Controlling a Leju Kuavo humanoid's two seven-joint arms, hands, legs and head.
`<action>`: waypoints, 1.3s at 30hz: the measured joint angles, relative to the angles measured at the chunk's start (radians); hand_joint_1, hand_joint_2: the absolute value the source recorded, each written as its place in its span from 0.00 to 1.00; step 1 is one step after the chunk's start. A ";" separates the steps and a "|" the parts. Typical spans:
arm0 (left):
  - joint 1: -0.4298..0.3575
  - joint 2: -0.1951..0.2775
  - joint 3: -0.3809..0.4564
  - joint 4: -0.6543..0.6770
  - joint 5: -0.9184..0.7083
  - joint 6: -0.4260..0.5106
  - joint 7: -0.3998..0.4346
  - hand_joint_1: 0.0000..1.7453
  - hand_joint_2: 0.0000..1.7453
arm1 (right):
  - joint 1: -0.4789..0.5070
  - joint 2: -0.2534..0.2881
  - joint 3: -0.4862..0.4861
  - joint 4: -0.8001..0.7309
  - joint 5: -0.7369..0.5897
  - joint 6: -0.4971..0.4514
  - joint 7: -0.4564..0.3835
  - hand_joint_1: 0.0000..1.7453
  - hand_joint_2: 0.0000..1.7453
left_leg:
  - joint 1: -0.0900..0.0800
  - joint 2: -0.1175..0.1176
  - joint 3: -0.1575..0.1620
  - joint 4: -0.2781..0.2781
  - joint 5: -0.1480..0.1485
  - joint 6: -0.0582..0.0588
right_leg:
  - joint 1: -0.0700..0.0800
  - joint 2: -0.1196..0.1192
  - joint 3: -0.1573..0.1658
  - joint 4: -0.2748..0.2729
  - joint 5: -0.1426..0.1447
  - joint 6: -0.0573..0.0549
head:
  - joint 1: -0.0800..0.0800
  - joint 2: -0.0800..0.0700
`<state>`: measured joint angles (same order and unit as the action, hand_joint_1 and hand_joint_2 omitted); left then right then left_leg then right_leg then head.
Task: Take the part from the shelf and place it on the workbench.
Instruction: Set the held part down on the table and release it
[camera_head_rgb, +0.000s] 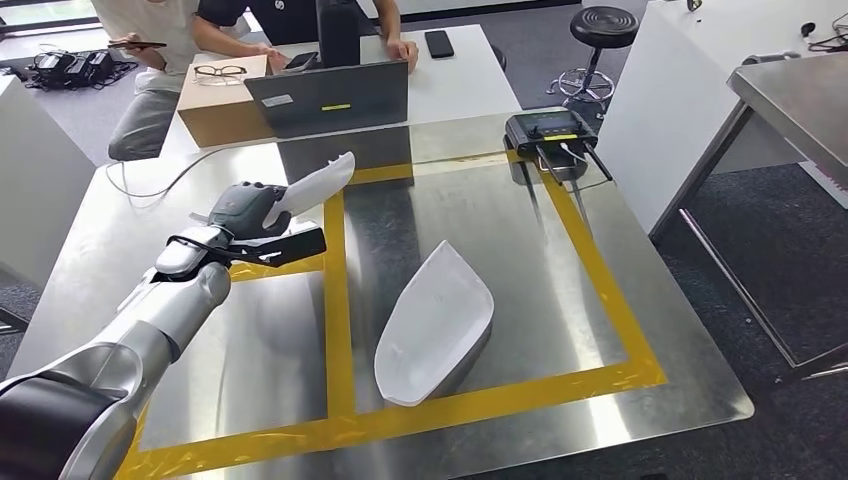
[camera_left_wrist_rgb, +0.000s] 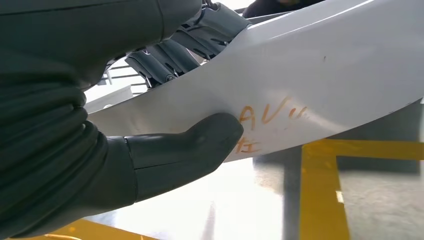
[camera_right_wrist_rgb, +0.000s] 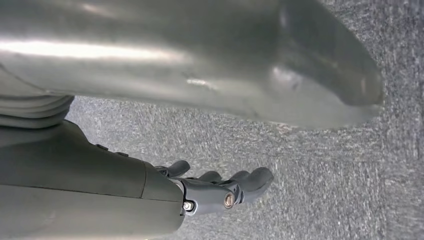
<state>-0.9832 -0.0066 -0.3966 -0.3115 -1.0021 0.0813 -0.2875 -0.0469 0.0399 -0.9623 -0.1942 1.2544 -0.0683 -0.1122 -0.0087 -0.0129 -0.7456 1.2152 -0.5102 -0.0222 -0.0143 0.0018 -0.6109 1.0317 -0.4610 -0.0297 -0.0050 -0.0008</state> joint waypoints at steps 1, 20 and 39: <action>0.001 0.000 0.002 0.000 0.008 -0.006 -0.014 1.00 1.00 | 0.001 0.000 0.000 0.000 0.000 0.000 0.000 0.00 0.00 | 0.003 0.002 -0.018 0.062 -0.031 -0.004 | 0.000 0.000 -0.004 0.000 0.002 0.000 | 0.000 0.000; -0.004 -0.001 0.050 -0.017 0.045 0.005 -0.132 0.00 0.75 | 0.001 -0.001 -0.008 0.000 0.001 0.006 0.010 0.00 0.00 | 0.001 0.006 0.166 -0.189 0.034 0.025 | -0.001 0.001 -0.022 -0.013 0.041 0.034 | 0.001 0.000; -0.004 -0.039 0.064 -0.020 -0.029 0.155 -0.073 0.00 1.00 | -0.001 0.004 -0.020 0.000 0.004 0.005 0.014 0.00 0.00 | -0.005 0.006 0.161 -0.184 0.035 0.033 | -0.008 0.000 -0.026 -0.014 0.047 0.048 | 0.001 0.000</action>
<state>-0.9877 -0.0458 -0.3326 -0.3316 -1.0312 0.2359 -0.3605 -0.0476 0.0435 -0.9823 -0.1941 1.2588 -0.0630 -0.0984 -0.0140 -0.0072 -0.5848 1.0312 -0.4757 0.0108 -0.0224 0.0019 -0.6365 1.0174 -0.4143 0.0187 -0.0043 -0.0008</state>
